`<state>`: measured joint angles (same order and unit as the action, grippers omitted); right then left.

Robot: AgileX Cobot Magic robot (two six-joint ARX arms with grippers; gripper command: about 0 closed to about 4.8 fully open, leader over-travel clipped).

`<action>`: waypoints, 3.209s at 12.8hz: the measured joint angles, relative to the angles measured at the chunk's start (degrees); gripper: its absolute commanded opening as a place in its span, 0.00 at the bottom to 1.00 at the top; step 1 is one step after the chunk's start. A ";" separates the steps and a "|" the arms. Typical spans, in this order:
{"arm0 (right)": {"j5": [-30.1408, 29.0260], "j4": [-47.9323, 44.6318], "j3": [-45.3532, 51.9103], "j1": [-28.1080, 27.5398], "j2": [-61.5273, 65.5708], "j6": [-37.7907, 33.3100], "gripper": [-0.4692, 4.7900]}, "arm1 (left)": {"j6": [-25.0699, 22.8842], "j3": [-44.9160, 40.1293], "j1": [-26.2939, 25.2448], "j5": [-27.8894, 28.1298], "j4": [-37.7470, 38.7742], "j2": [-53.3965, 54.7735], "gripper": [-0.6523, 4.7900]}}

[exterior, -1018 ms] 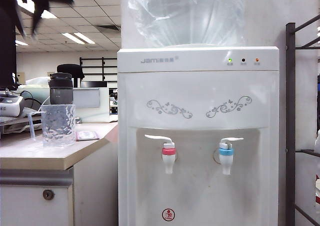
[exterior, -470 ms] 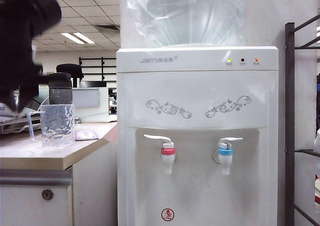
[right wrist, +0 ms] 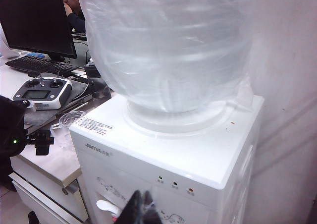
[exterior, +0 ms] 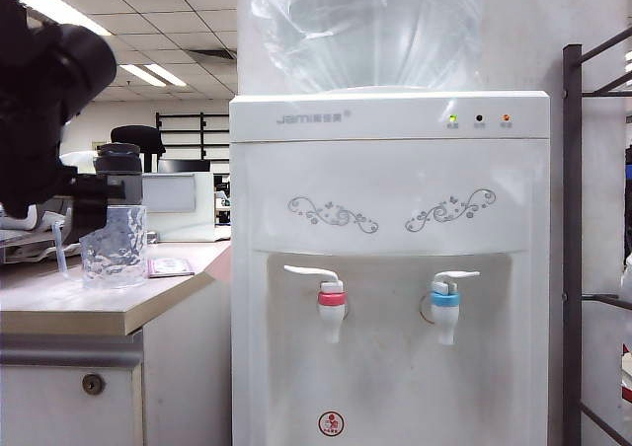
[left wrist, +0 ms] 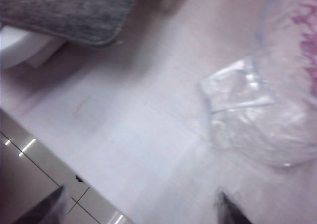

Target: Pick up the plastic mug from the left desk, go to the cold water outlet of the water dispenser, press the vertical switch to get some water, then put the mug back on the desk.

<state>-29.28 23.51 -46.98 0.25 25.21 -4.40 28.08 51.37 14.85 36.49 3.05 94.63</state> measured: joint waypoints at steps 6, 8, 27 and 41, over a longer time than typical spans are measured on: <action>0.17 0.02 0.00 0.00 -0.04 0.00 0.08 | -2.56 -0.17 -6.47 -3.56 -11.04 5.51 0.85; 0.37 0.00 0.00 0.00 -0.02 0.00 0.08 | -8.66 -0.11 -7.13 -6.78 -16.15 6.21 0.85; 0.79 1.49 0.00 0.02 -0.07 0.00 0.08 | -15.47 2.45 -10.71 -13.79 -30.53 15.47 0.85; 1.16 4.04 0.00 0.02 0.55 0.00 0.08 | -22.05 5.16 -10.67 -20.94 -39.39 17.20 0.79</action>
<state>-28.12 27.55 -46.98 0.27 25.76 -4.40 6.02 56.53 4.19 15.55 -36.34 111.83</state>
